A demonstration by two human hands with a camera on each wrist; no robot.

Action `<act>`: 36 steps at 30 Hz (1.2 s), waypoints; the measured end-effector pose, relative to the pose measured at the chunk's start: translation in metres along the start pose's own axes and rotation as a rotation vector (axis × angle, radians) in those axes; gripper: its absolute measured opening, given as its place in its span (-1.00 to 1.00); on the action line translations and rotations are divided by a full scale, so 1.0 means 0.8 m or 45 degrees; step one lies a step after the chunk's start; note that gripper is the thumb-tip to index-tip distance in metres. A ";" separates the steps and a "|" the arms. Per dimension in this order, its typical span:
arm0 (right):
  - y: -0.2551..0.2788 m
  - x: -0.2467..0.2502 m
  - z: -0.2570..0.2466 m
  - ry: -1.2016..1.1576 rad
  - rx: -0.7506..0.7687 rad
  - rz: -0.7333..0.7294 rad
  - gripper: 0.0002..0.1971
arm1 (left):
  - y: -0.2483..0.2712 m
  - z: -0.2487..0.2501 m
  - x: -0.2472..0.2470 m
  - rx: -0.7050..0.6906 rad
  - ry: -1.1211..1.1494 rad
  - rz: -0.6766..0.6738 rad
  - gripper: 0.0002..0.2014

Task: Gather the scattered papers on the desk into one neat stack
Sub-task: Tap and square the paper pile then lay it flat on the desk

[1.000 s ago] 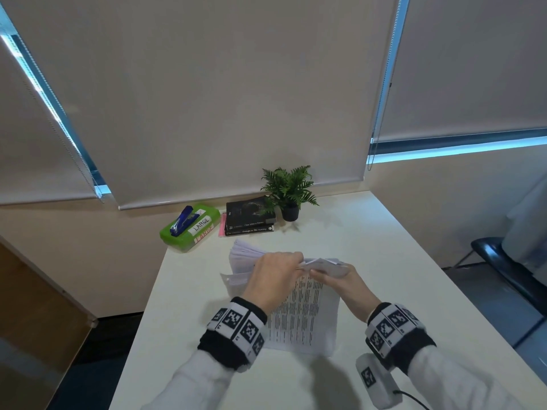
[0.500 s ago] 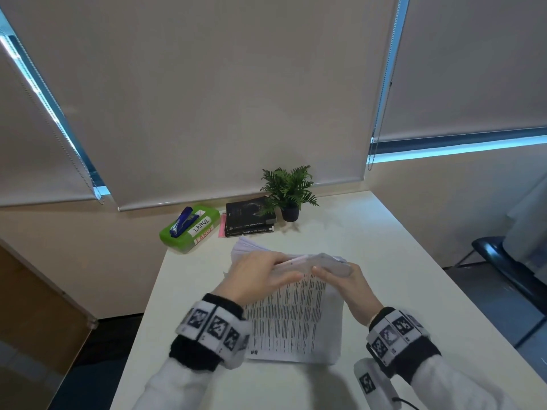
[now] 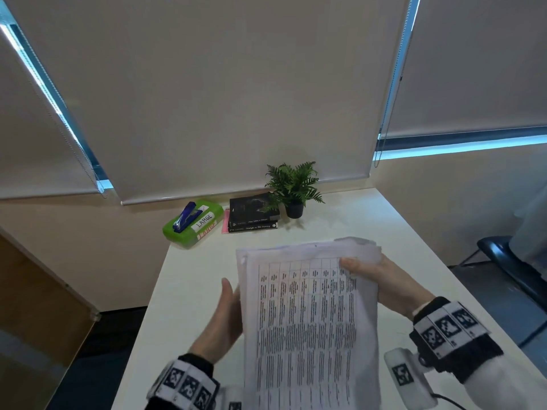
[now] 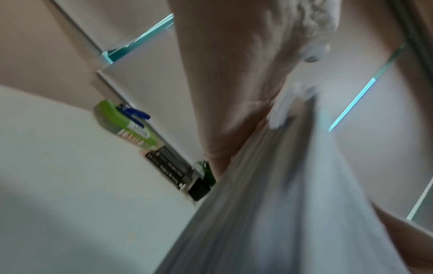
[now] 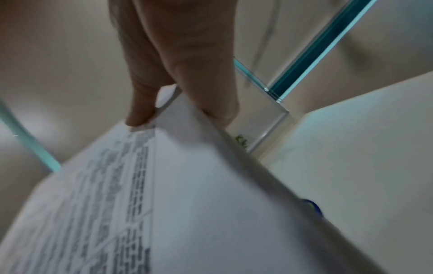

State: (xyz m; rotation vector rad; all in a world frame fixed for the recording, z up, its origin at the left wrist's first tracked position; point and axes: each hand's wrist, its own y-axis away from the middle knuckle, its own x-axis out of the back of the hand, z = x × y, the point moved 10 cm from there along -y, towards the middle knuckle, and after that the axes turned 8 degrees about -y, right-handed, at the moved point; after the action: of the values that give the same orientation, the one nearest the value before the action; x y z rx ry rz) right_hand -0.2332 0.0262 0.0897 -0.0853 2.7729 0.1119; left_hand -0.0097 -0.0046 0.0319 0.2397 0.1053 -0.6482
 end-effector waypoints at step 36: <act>-0.086 -0.008 0.082 1.566 0.284 -0.011 -0.86 | 0.007 -0.214 0.054 0.407 -0.218 0.262 -0.18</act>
State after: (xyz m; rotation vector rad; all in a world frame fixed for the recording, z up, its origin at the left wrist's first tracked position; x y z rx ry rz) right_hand -0.1990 -0.0361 0.0262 -0.1412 3.9757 -0.3888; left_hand 0.0238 0.0178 -0.1403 0.4951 -0.1878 -0.4758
